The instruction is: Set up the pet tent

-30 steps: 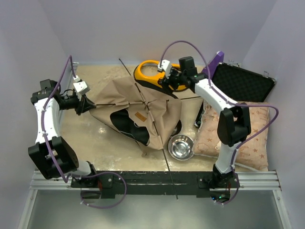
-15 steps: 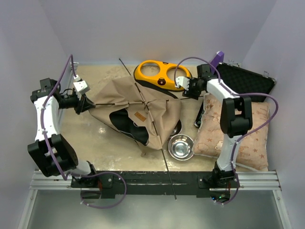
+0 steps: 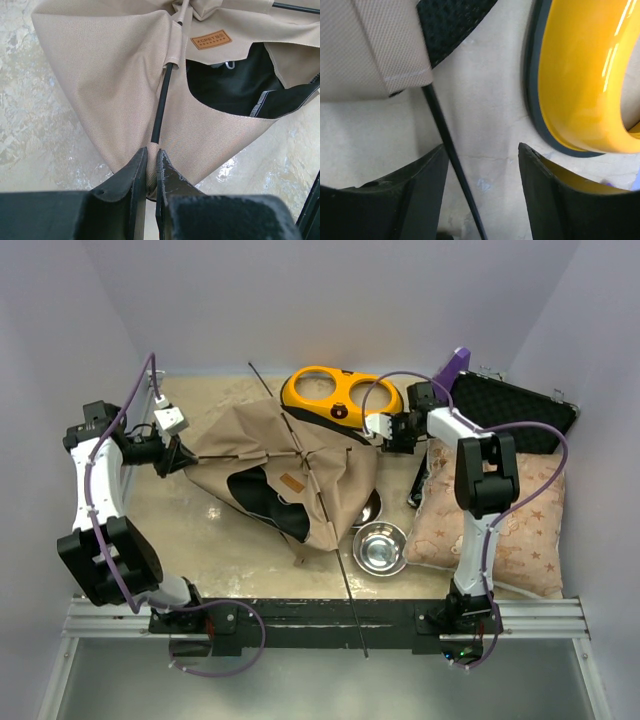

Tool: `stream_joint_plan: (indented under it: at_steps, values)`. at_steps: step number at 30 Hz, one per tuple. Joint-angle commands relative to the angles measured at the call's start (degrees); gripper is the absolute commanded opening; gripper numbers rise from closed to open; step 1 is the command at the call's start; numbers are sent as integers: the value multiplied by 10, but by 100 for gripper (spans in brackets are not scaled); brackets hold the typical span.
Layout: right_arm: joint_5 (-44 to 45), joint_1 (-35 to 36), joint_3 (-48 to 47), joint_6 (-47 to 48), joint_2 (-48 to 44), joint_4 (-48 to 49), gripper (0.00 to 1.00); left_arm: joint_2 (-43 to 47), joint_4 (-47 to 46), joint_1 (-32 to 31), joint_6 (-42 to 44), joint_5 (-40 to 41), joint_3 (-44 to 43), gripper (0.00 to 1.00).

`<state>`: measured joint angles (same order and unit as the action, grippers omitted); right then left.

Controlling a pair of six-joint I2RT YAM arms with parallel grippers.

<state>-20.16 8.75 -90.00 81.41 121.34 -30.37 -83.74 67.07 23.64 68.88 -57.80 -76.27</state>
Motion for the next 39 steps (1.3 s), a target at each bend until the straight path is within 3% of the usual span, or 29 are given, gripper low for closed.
stream_joint_plan:
  at_steps: [1,6,12,13,16,24,33,39]
  values:
    - [-12,-15,3,52,-19,-30,60,-5,-13,6,31,5,-22,0]
    - [1,-9,10,37,-1,2,45,-13,-10,6,37,8,-23,0]
    - [-8,13,23,17,12,34,3,-19,-13,-6,38,19,-23,0]
    - [-8,17,26,13,11,43,0,-21,-11,-11,42,26,-22,0]
    - [-16,26,42,0,7,65,0,-19,-21,-31,45,47,-10,0]
    - [-43,36,49,-4,-2,73,0,-30,-41,-36,43,78,12,19]
    - [-54,36,45,2,-4,64,0,-54,-72,-51,32,111,23,32]
    - [-62,40,35,-2,-5,54,0,-64,-119,-109,-6,125,33,36]
